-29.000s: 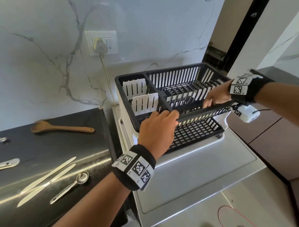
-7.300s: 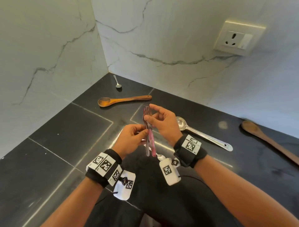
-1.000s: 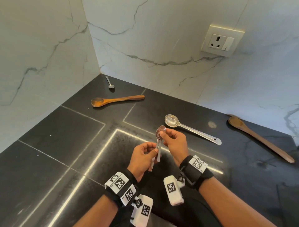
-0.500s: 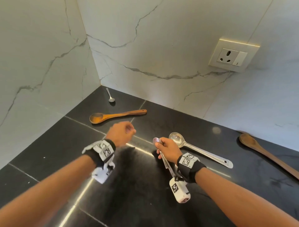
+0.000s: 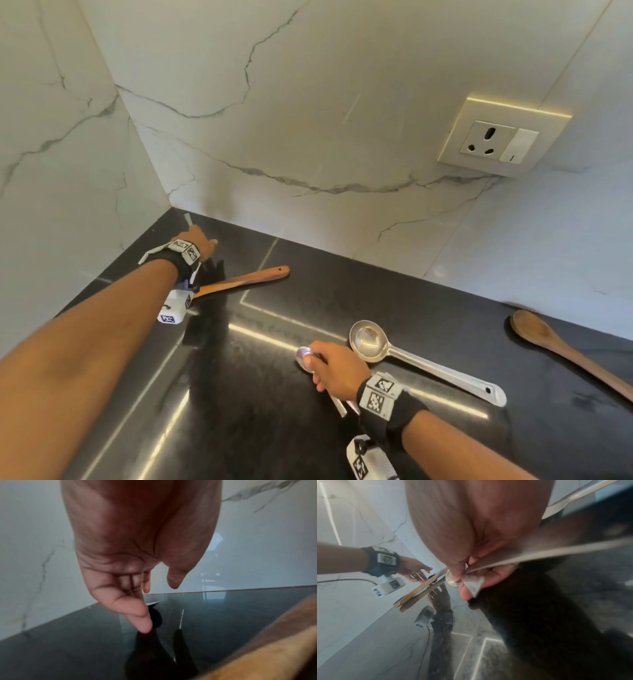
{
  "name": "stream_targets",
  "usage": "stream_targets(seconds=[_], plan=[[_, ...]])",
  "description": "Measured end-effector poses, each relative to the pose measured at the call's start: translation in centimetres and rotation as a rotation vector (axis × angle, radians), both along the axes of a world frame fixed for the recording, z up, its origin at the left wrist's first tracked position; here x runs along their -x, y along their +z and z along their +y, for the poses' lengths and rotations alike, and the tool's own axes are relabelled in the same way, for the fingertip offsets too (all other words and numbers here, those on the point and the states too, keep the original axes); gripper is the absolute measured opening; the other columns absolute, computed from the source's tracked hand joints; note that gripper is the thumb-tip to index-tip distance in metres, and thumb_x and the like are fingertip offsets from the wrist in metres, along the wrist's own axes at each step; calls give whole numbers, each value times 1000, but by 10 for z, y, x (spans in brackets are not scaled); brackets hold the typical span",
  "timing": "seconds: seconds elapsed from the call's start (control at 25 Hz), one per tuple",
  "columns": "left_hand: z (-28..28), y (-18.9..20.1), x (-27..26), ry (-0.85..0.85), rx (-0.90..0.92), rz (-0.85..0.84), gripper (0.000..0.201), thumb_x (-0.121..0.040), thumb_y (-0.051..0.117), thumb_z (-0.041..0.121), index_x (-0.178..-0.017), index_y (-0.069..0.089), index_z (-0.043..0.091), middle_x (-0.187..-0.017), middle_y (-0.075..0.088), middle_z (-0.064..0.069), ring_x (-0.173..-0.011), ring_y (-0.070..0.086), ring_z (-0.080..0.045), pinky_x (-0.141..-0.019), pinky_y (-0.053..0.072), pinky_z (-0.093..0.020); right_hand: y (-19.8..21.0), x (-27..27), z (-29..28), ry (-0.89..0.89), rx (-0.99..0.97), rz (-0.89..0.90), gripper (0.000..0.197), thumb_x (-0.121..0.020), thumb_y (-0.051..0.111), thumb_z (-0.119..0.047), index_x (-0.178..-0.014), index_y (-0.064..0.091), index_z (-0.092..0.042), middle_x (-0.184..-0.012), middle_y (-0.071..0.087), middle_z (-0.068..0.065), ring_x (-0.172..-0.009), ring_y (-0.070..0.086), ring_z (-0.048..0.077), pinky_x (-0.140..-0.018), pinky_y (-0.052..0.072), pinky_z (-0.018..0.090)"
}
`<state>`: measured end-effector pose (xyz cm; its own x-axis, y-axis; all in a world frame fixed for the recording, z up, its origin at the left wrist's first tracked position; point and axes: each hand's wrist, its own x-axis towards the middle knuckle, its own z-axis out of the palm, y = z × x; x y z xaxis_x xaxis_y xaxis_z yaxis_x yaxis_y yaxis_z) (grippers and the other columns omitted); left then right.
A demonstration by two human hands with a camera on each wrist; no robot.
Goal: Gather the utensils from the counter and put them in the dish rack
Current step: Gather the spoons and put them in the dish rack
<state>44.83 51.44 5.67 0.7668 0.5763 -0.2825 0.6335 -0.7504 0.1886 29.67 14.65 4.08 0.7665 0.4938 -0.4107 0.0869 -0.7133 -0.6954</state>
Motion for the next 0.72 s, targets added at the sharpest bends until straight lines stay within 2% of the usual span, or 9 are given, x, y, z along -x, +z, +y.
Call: stream_targets(seconds=[0.08, 0.16, 0.24, 0.32, 0.4, 0.48, 0.6, 0.64, 0.72], plan=[[-2, -6, -17, 12, -2, 1, 68, -99, 49, 36, -146, 27, -7, -143, 48, -27, -127, 52, -44, -105, 44, -47, -1, -1, 1, 43, 31, -54, 31, -100, 42, -46, -93, 60, -21, -73, 67, -4, -63, 65, 7, -75, 54, 31], [-5, -5, -22, 4, -15, 31, 52, -100, 51, 23, -138, 40, -11, -139, 52, -27, -126, 53, -42, -102, 44, -44, 0, -4, 1, 53, 38, -37, 30, -100, 42, -45, -92, 59, -22, -74, 66, -6, -65, 65, 8, -77, 54, 33], [1, -6, -23, 43, 21, 23, 46, -95, 55, 16, -132, 47, -11, -129, 59, -29, -116, 60, -44, -92, 49, -43, -1, -6, 1, 77, 55, -22, 30, -100, 42, -45, -92, 59, -22, -75, 67, -5, -68, 68, 11, -79, 55, 34], [16, -5, -18, 72, 86, -29, 35, -89, 58, 14, -117, 58, -9, -109, 67, -28, -97, 67, -42, -80, 54, -41, -1, -8, 2, 85, 59, -22, 28, -100, 42, -45, -91, 59, -25, -75, 68, -5, -72, 72, 15, -81, 55, 35], [34, 4, -4, 114, 120, -76, 25, -82, 64, 14, -98, 66, -6, -97, 71, -26, -87, 69, -40, -76, 57, -41, 0, -9, 3, 85, 63, -26, 29, -99, 42, -45, -91, 60, -24, -74, 68, -4, -76, 74, 18, -82, 56, 37], [51, 14, 15, 182, 135, -156, 26, -74, 73, 17, -91, 68, -3, -92, 72, -22, -85, 70, -39, -80, 59, -44, 0, -8, 3, 71, 64, -26, 31, -98, 42, -46, -92, 61, -22, -73, 67, -4, -76, 74, 19, -82, 57, 39], [68, 26, 46, 226, 84, -186, 18, -72, 71, 16, -79, 71, 0, -79, 73, -21, -74, 71, -37, -75, 61, -44, 1, -4, 4, 71, 77, -47, 32, -97, 42, -50, -91, 61, -25, -71, 66, -5, -78, 73, 19, -84, 58, 42], [68, 24, 53, 210, 76, -167, 21, -74, 70, 21, -77, 71, 0, -78, 74, -21, -74, 71, -37, -76, 60, -44, 2, -4, 3, 71, 80, -46, 31, -97, 42, -50, -90, 61, -26, -70, 66, -5, -78, 73, 19, -84, 58, 42], [68, 20, 61, 164, 76, -109, 34, -80, 69, 34, -85, 70, 0, -84, 73, -20, -78, 70, -38, -77, 59, -42, 5, -4, 4, 75, 68, -31, 33, -98, 42, -51, -90, 61, -24, -71, 66, -5, -78, 73, 20, -84, 58, 40]])
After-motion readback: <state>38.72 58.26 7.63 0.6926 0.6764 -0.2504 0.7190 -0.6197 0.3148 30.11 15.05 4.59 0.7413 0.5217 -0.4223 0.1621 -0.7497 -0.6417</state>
